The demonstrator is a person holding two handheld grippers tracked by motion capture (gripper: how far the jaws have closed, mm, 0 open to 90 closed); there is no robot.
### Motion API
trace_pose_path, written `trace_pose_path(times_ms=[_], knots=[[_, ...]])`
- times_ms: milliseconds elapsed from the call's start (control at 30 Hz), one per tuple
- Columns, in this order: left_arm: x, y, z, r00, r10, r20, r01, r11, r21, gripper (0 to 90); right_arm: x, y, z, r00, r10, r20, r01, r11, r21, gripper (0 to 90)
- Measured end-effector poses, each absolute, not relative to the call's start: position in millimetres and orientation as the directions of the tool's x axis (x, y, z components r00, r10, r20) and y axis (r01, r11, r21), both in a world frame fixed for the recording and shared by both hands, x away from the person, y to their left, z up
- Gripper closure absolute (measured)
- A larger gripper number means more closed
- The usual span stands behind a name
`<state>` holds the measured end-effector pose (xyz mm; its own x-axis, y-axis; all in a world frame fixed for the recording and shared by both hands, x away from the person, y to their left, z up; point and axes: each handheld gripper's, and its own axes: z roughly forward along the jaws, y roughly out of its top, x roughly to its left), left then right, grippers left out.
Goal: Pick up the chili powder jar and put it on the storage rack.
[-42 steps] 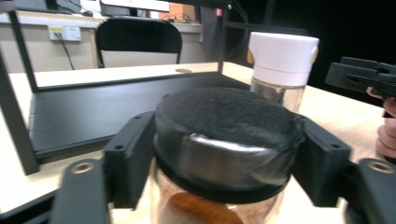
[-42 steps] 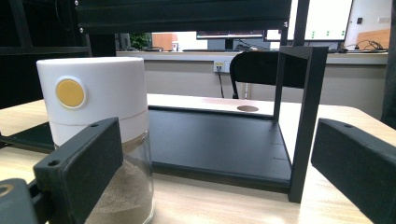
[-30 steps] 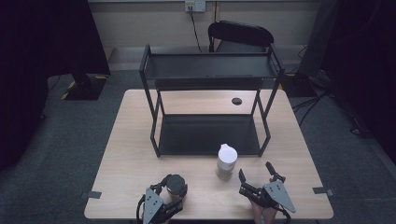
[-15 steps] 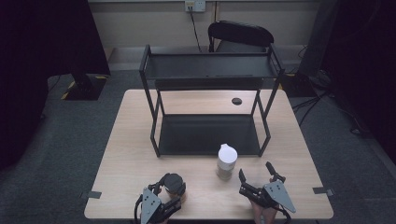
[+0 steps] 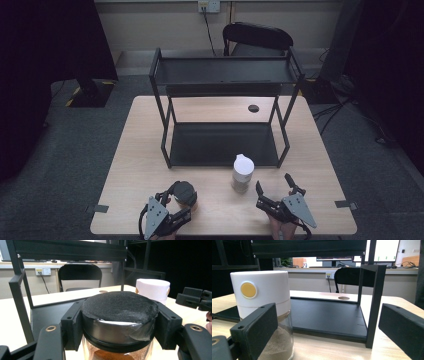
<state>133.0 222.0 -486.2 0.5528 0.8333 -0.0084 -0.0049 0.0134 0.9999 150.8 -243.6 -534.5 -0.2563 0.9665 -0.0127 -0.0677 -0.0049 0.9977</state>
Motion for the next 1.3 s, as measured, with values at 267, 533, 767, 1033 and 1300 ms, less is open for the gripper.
trace_pose_path(times_ms=[267,533,767,1033,1300], knots=[[137,226,-476,0.552,0.833,-0.013,-0.027,0.033,0.999,35.1,151,-244,-534,-0.256,0.967,-0.012,-0.068,-0.005,0.998,1.3],[146,227,-457,0.550,0.835,-0.004,-0.061,0.044,0.997,35.1,151,-243,-534,-0.254,0.967,-0.012,-0.068,-0.005,0.998,1.3],[156,231,-435,0.549,0.836,0.016,-0.086,0.037,0.996,35.1,151,-243,-534,-0.254,0.967,-0.013,-0.068,-0.004,0.998,1.3],[166,237,-404,0.557,0.829,0.048,-0.129,0.029,0.991,35.1,151,-243,-535,-0.253,0.967,-0.013,-0.068,-0.005,0.998,1.3],[176,239,-378,0.561,0.827,0.033,-0.132,0.050,0.990,35.1,151,-243,-534,-0.253,0.967,-0.013,-0.068,-0.004,0.998,1.3]])
